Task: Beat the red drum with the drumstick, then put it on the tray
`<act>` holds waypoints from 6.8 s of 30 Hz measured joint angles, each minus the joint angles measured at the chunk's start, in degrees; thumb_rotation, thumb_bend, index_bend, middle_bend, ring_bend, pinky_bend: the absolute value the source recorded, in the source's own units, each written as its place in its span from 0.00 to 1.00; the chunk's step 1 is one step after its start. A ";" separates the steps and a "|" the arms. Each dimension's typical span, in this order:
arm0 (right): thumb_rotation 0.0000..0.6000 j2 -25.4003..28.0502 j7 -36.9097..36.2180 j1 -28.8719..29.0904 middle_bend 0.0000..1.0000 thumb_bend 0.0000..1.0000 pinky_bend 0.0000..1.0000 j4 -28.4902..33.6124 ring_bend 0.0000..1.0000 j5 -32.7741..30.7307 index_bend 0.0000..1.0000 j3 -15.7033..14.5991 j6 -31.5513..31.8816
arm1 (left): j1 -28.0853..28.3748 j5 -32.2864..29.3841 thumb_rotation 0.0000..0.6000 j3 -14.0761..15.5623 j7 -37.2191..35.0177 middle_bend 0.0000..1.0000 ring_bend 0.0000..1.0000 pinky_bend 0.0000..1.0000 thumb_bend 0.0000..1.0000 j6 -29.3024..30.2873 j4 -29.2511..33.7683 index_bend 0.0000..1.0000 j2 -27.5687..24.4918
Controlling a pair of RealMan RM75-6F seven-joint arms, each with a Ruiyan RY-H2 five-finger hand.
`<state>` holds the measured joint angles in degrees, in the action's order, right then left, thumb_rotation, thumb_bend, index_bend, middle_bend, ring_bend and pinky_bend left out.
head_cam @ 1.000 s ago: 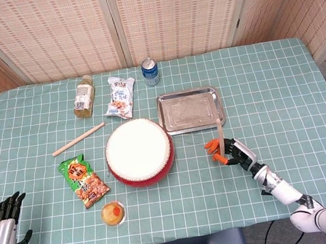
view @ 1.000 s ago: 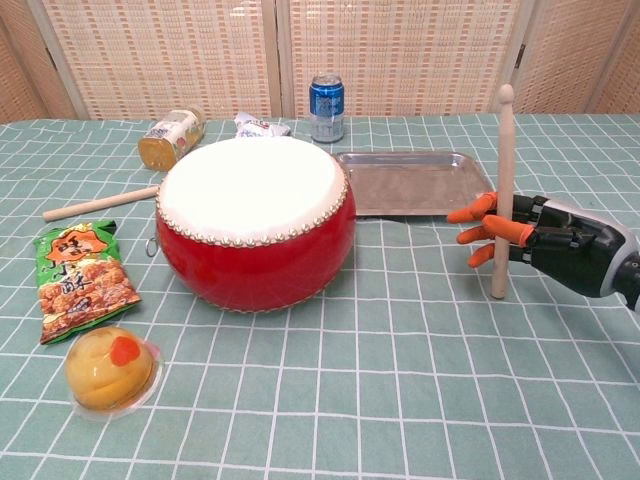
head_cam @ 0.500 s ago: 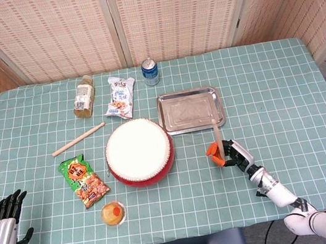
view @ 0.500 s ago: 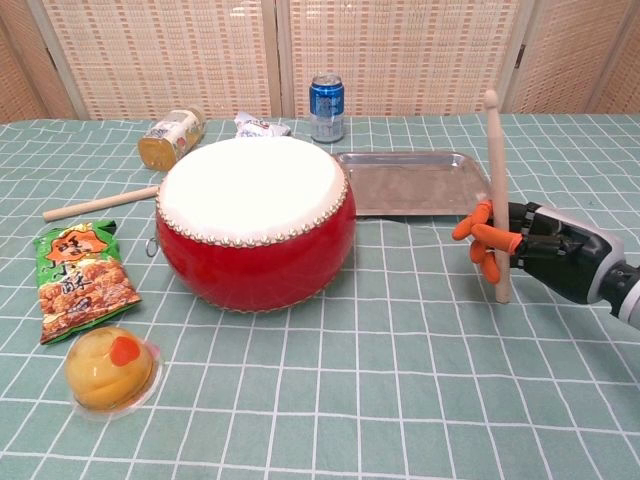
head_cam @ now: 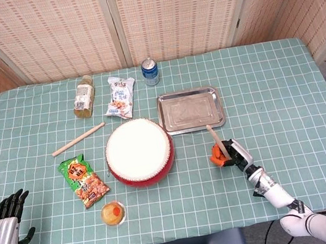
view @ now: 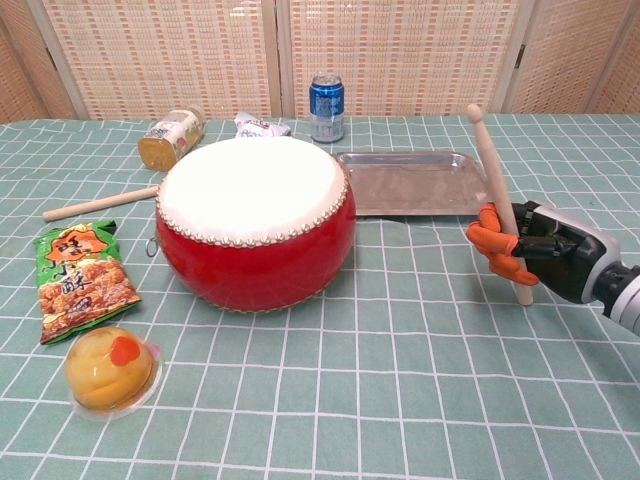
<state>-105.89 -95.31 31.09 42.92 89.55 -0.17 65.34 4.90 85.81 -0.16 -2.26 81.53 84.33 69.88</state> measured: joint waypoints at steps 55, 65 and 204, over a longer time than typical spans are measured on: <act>1.00 17.34 126.63 27.15 0.93 0.76 1.00 33.56 1.00 -31.06 0.87 14.55 -17.89 | -0.67 0.12 1.00 0.51 -2.13 0.00 0.00 0.02 0.25 0.91 -1.91 0.02 0.35; 1.00 13.44 128.28 28.31 0.93 0.76 1.00 30.15 1.00 -31.67 0.87 15.22 -13.66 | -0.66 0.13 1.00 0.49 -2.54 0.00 0.00 0.02 0.24 0.79 -2.14 0.02 0.38; 1.00 10.38 114.45 24.13 0.93 0.77 1.00 25.13 1.00 -24.00 0.87 15.86 -13.48 | -0.38 -0.06 1.00 0.62 -1.60 0.00 0.00 0.02 0.24 -0.23 -1.51 0.02 0.35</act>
<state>-95.51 19.14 55.21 68.04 65.55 15.69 51.85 4.52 85.76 0.47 -3.86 81.29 82.82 70.23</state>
